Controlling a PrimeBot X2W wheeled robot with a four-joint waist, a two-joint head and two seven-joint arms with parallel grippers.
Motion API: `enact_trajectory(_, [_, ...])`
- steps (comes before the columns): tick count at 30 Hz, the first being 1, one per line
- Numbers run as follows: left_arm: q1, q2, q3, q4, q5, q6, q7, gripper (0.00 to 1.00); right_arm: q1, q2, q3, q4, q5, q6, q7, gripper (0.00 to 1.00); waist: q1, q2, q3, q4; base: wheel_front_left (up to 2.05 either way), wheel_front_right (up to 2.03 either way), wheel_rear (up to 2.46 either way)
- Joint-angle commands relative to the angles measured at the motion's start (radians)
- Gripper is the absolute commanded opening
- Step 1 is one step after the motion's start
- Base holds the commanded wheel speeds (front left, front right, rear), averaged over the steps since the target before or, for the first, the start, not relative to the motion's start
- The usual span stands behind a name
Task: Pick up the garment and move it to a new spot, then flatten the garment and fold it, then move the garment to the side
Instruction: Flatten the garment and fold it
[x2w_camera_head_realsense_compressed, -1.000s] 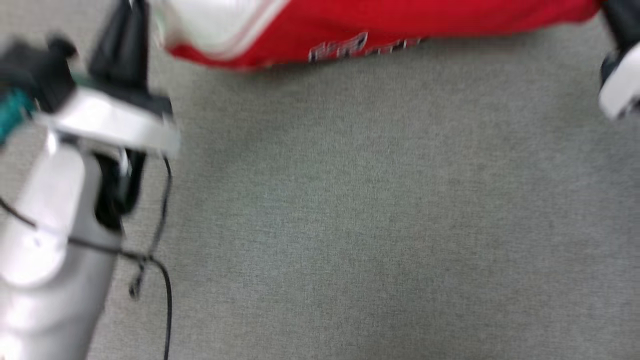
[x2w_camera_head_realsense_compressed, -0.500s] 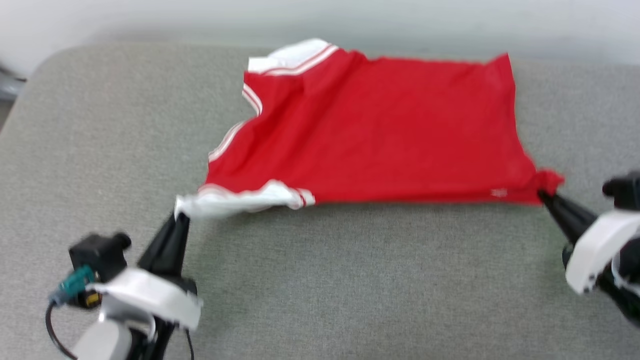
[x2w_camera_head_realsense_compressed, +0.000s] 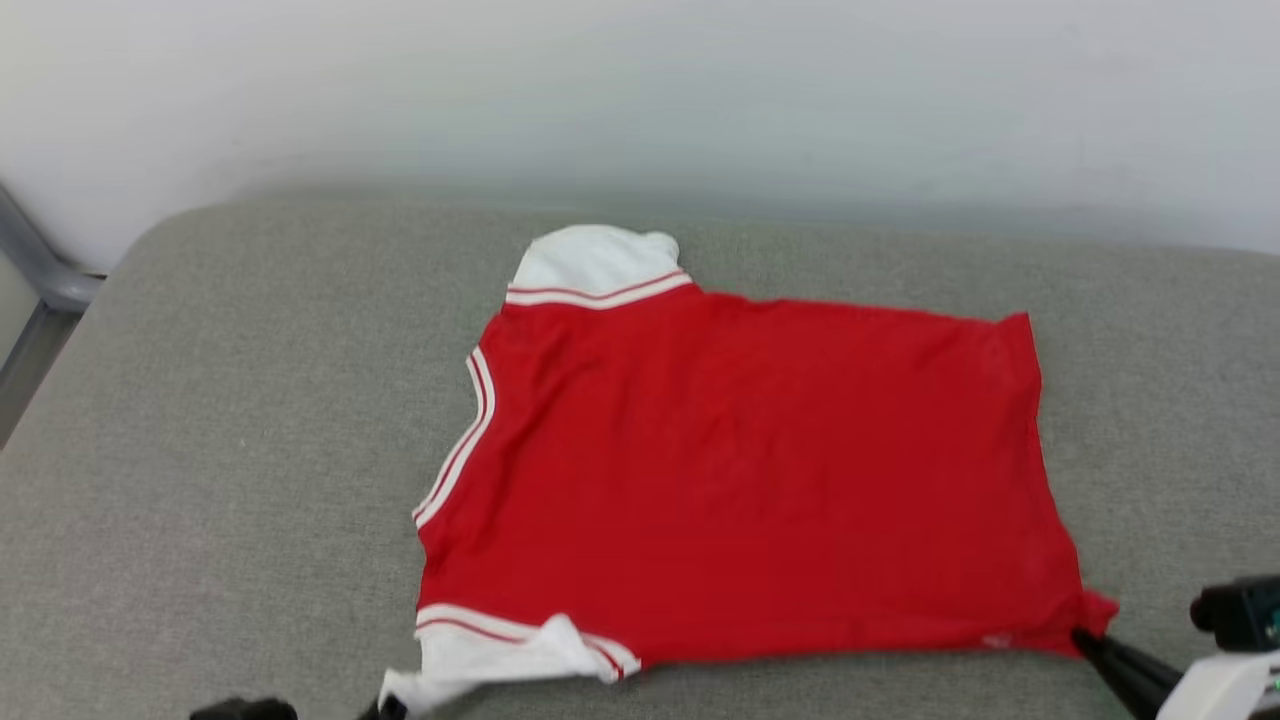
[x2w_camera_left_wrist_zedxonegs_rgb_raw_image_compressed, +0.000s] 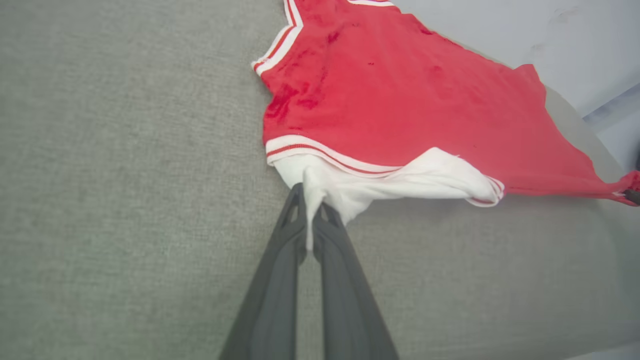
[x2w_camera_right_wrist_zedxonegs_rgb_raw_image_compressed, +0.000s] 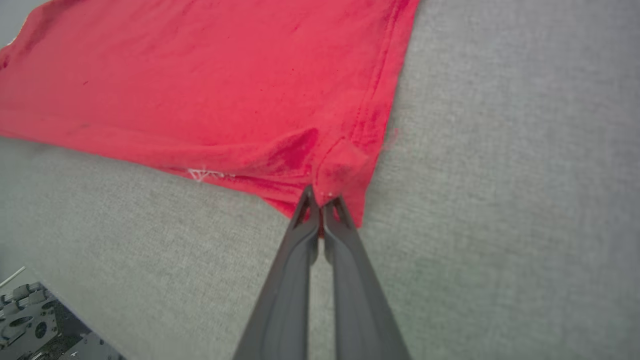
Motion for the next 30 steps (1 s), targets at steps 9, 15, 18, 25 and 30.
enact_trajectory(9, [0.149,0.042,-0.029,-0.042,-0.047,0.014,0.083,0.0,0.225,0.001,-0.11,-0.125,-0.03,-0.002,0.088,0.0,0.0002,-0.0001,-0.052,-0.012,0.0,0.0,0.0])
enact_trajectory(15, [0.108,0.04,-0.034,-0.056,-0.019,0.027,0.07,0.0,0.276,0.037,-0.191,-0.193,-0.057,-0.002,0.13,0.0,0.0002,-0.0001,-0.055,-0.01,0.0,0.0,0.0])
enact_trajectory(18, [0.058,0.047,-0.041,-0.052,0.011,0.02,0.067,0.0,0.28,0.06,-0.228,-0.217,-0.07,-0.002,0.15,0.0,0.0002,-0.0001,-0.051,-0.01,0.0,0.0,0.0])
enact_trajectory(25, [-0.117,0.076,-0.063,-0.017,0.076,-0.026,0.098,0.0,0.245,0.098,-0.291,-0.263,-0.096,-0.002,0.18,0.0,0.0002,-0.0001,-0.015,-0.022,0.0,0.0,0.0])
enact_trajectory(30, [-0.273,0.086,-0.075,0.036,0.103,-0.069,0.134,0.0,0.207,0.113,-0.306,-0.282,-0.103,-0.002,0.199,0.0,0.0002,-0.0001,0.035,-0.035,0.0,0.0,0.0])
